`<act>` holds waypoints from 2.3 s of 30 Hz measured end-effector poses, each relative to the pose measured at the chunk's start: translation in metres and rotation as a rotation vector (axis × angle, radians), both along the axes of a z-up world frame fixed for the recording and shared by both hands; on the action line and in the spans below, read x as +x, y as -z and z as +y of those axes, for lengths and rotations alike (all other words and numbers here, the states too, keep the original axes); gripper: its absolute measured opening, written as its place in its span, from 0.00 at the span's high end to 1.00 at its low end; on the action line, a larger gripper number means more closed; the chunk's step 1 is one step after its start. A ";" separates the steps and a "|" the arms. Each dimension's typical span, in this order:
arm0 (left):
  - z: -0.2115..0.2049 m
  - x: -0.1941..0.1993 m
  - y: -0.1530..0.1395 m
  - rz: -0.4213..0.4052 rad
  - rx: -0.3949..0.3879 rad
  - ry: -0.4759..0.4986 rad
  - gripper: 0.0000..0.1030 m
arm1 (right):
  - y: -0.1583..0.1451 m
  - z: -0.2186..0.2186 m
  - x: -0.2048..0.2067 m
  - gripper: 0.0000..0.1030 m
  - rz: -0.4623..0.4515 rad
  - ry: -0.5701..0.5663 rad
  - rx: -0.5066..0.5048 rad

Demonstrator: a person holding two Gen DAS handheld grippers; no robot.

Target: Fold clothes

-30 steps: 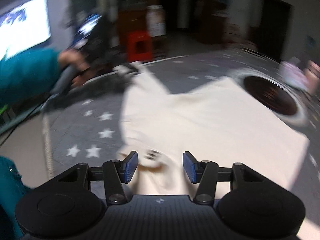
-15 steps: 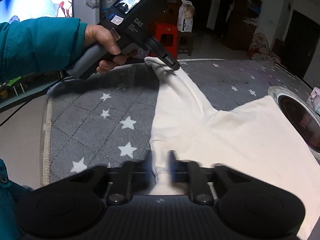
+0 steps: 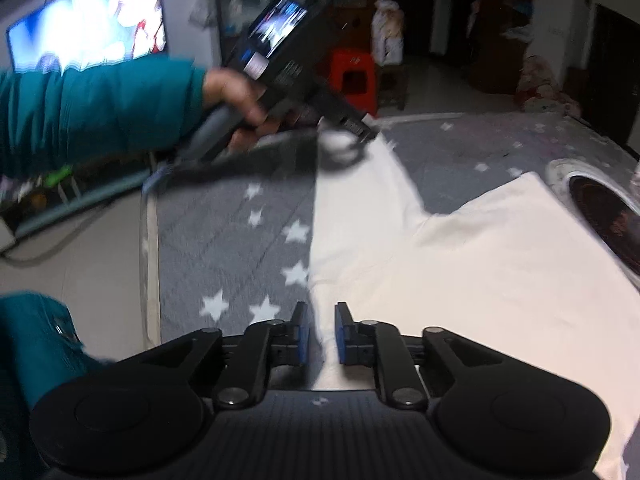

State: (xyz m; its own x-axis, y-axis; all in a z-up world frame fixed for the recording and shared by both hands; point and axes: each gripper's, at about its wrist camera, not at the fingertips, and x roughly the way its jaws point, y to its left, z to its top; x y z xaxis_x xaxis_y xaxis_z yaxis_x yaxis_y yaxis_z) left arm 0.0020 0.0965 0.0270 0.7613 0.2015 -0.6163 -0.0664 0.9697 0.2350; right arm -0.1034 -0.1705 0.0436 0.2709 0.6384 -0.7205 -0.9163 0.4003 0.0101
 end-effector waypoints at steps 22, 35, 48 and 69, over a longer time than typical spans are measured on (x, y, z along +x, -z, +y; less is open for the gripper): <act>-0.109 -0.020 0.010 0.057 -0.272 0.340 0.74 | 0.016 -0.145 0.027 0.68 0.019 0.567 0.046; -0.133 -0.031 0.001 0.058 -0.236 0.373 0.64 | 0.024 -0.205 0.035 0.68 0.004 0.790 0.064; -0.194 -0.054 -0.015 0.046 -0.258 0.565 0.57 | 0.026 -0.304 0.032 0.66 -0.030 1.155 0.081; -0.247 -0.073 -0.006 0.090 -0.216 0.698 0.52 | 0.018 -0.364 0.032 0.95 -0.015 1.332 0.336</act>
State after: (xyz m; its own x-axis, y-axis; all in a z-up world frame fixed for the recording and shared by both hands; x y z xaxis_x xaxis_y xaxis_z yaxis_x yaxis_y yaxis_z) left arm -0.0706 -0.1505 0.0326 0.6125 -0.4441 -0.6539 0.5937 0.8046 0.0097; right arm -0.0711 -0.5345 0.0259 0.8171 0.0338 -0.5755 0.1539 0.9493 0.2742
